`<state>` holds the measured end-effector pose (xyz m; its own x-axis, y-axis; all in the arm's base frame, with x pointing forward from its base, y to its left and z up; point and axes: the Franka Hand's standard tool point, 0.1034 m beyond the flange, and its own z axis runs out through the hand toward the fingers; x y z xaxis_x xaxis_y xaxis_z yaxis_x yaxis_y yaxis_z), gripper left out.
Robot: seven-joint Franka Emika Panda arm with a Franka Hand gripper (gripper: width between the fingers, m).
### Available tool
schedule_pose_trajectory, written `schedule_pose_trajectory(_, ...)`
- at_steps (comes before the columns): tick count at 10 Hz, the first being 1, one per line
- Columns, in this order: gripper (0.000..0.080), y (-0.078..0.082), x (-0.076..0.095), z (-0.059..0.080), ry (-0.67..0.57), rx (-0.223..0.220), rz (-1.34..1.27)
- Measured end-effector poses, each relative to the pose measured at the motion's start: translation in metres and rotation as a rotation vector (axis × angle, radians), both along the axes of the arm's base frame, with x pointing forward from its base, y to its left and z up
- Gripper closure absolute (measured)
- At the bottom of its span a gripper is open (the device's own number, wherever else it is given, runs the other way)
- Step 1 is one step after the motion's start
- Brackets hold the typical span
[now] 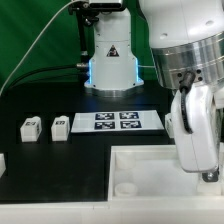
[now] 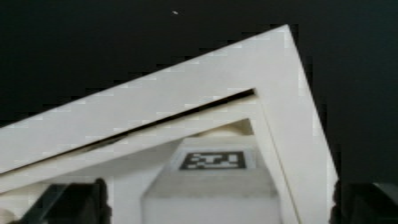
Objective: Assemble one leg
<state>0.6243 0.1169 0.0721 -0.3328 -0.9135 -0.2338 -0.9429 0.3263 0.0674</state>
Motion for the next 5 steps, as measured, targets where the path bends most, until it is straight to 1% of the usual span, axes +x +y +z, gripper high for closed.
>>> schedule_pose_trajectory(1,0.0159,0.003,-0.002,0.008,-0.006,0.002,0.008)
schedule_pose_trajectory(2,0.0151,0.006,-0.004,0.020,-0.016,0.005,0.012)
schedule_pose_trajectory(3,0.0151,0.008,-0.006,0.023,-0.016,0.007,0.016)
schedule_pose_trajectory(5,0.0150,0.008,-0.007,0.019,-0.013,0.005,0.019)
